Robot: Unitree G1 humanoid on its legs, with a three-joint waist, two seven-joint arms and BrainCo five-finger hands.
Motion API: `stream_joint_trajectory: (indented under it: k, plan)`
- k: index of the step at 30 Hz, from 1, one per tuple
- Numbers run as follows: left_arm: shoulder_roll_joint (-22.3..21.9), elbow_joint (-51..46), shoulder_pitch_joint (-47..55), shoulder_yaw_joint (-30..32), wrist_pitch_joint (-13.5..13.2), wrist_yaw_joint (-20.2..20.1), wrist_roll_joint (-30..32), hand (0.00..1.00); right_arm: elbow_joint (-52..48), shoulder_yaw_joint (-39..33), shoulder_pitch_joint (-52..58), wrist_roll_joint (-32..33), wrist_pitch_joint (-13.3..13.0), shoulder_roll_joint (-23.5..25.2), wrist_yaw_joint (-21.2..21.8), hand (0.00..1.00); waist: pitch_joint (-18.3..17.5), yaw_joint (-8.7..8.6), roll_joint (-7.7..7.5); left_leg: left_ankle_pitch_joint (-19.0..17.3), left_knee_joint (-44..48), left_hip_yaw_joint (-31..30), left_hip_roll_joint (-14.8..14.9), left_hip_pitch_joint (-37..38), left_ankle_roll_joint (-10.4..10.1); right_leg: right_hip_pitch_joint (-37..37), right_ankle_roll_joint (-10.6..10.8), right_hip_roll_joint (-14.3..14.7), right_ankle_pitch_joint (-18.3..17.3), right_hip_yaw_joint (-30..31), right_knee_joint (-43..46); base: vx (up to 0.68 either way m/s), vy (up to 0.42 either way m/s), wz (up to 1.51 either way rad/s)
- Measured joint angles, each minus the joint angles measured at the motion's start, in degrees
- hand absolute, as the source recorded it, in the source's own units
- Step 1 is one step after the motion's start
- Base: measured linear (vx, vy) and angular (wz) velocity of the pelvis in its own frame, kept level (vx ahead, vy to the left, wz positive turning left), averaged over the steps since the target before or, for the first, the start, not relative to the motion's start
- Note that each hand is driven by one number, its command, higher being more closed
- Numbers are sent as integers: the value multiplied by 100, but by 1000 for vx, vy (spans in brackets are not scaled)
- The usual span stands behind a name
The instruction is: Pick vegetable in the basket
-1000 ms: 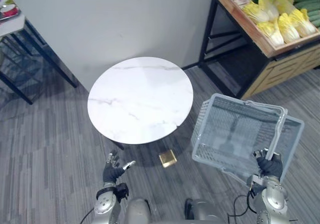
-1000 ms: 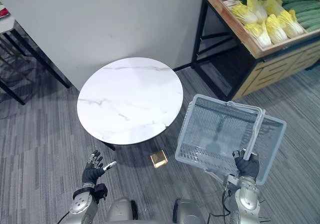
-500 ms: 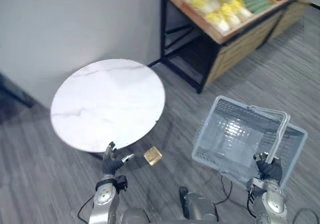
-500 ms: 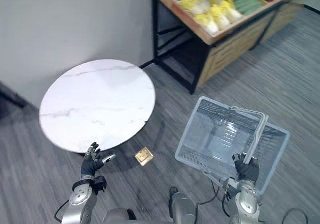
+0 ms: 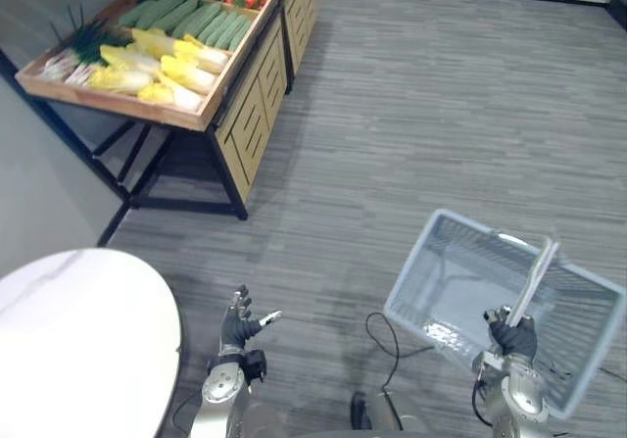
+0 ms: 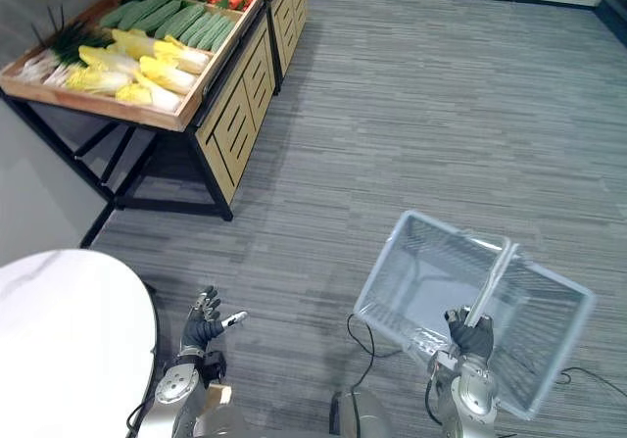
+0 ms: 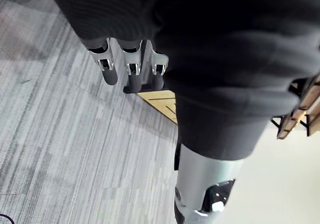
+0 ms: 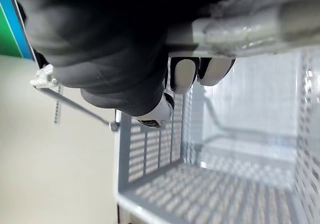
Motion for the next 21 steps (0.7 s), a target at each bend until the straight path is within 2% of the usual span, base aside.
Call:
stream_joint_trajectory:
  k: [1,2,3,4,5,7,9,10,12,13,14,15,16,17,18,19,20,21]
  plan:
    - [30,-5,-90,9,-5,0,0,0,45,32,-1,-3,1,-22,57,100,-23,-70,-39,-213,189,59,-95,-38,119,123,42,-138,5,-2,-55,487,197,17]
    - [-22,-4,-186,4,-5,-1,0,0,240,75,-31,-87,12,-20,143,100,-17,-51,-70,-435,268,138,-239,73,227,79,223,-266,52,20,303,720,322,13]
    - [-63,0,-215,-23,-2,-5,0,0,446,76,-104,-188,92,7,206,100,-12,-81,-68,-613,182,151,-393,375,294,-198,723,-368,258,41,1296,713,313,7]
    - [-46,6,-236,-59,3,-3,0,0,490,76,-99,-234,158,33,205,100,-3,-94,-71,-703,75,130,-473,619,321,-423,1044,-400,496,59,1993,701,271,12]
    - [22,5,-302,-151,5,5,5,0,529,110,-22,-260,221,112,211,100,7,-103,-97,-860,-179,80,-600,1112,352,-922,1096,-448,833,90,3424,476,127,15]
    - [64,1,-375,-204,9,28,26,0,521,311,72,-305,271,149,298,100,24,-174,-18,-971,-548,-62,-650,1909,413,-1605,497,-431,513,-188,4584,517,67,18]
    - [128,5,-454,-271,7,42,45,0,418,431,67,-342,261,152,319,100,53,-256,75,-976,-940,-212,-565,2495,422,-2155,141,-415,300,-694,4337,553,-7,23]
    - [158,31,-556,-285,2,44,44,0,395,441,27,-341,245,151,321,100,71,-302,102,-976,-1091,-311,-451,2746,422,-2521,98,-352,274,-944,3735,687,-85,44]
    - [192,126,-694,-283,-9,61,45,0,391,428,-53,-338,213,145,317,100,101,-395,77,-989,-1114,-456,-330,2935,397,-2808,228,-281,412,-1078,2513,590,-148,64]
    - [246,222,-772,-274,-8,99,46,0,361,370,-65,-337,173,128,310,100,87,-465,38,-1072,-1092,-617,-245,3070,246,-2819,188,-182,907,-1040,1245,609,-240,85]
    - [251,256,-779,-283,-9,123,56,0,328,317,-70,-336,145,78,302,100,95,-513,-42,-1233,-1060,-837,-209,3265,-42,-2667,70,-157,2153,-876,313,624,-265,85]
    - [187,347,-789,-282,-7,124,72,0,335,279,-82,-336,145,2,300,100,123,-549,38,-1300,-1042,-969,-118,3363,-145,-2565,-126,-108,2460,-938,352,746,-307,59]
    - [86,430,-830,-274,24,120,149,0,319,199,-196,-337,144,-92,299,100,133,-468,220,-1062,-1020,-1110,55,3384,-340,-2622,-231,-44,2050,-1033,861,602,-244,42]
    - [73,427,-858,-277,26,120,171,0,254,160,-194,-337,145,-70,298,100,142,-465,204,-874,-1003,-1197,47,3412,-391,-2645,-233,-125,1856,-1041,1117,689,-278,60]
    - [-19,373,-844,-261,26,118,183,0,142,140,-119,-337,146,-58,304,100,146,-509,227,-527,-761,-1338,64,3446,-533,-2494,-275,-186,1535,-1206,1393,539,-258,85]
    - [-135,168,-787,-227,23,120,214,0,32,160,26,-334,152,-21,308,100,168,-508,282,-216,-12,-1397,195,3246,-657,-2066,-304,-181,1281,-1438,1293,532,-253,85]
    - [-178,49,-721,-228,18,117,218,0,-72,169,102,-328,152,15,308,100,197,-491,323,20,609,-1409,294,3008,-731,-1809,-322,-165,1200,-1514,1151,514,-199,65]
    - [-206,-133,-645,-232,4,108,220,0,-263,210,205,-319,153,87,295,100,249,-419,301,379,1625,-1385,483,2529,-889,-1426,-365,-105,1101,-1623,842,458,-168,45]
